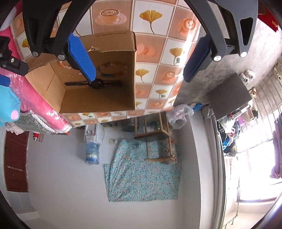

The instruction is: Organize jewelry

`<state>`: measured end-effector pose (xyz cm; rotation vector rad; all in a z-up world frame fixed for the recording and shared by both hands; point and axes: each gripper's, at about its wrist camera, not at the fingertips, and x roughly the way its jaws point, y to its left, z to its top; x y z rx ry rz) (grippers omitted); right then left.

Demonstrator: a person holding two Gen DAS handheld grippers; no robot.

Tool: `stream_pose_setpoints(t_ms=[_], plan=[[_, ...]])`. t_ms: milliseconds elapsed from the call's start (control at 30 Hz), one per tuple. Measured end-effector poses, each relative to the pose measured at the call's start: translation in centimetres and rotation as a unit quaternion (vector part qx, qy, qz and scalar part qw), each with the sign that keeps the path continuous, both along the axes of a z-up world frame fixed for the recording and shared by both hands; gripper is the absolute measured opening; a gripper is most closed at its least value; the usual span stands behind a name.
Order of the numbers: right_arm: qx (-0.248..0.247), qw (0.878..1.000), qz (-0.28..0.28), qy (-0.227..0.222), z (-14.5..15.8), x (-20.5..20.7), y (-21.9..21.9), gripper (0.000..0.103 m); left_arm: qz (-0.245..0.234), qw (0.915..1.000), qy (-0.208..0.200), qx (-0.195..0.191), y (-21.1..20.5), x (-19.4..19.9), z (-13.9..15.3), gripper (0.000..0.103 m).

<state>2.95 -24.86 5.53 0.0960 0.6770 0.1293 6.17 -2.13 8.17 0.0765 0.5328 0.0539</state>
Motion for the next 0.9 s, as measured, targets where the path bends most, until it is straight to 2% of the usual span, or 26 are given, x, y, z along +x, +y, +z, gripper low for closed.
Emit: stream_pose_setpoints(t_ms=[300, 533, 733, 900], plan=[[-0.011, 0.999, -0.023, 0.042, -1.7, 0.7, -0.9, 0.095, -0.020, 0.9969, 0.075, -0.011, -1.6, 1.4, -1.1, 0.098], [-0.024, 0.997, -0.023, 0.073, -3.1, 1.4, -0.7, 0.095, -0.020, 0.9883, 0.149, -0.027, -3.3, 2.7, -3.1, 0.098], [-0.025, 0.995, -0.028, 0.096, -4.1, 1.8, -1.1, 0.095, -0.020, 0.9828, 0.182, -0.025, -3.9, 3.0, -4.2, 0.098], [-0.027, 0.994, -0.028, 0.107, -4.3, 2.1, -1.1, 0.095, -0.024, 0.9808, 0.191, -0.030, -4.0, 3.1, -4.5, 0.098]])
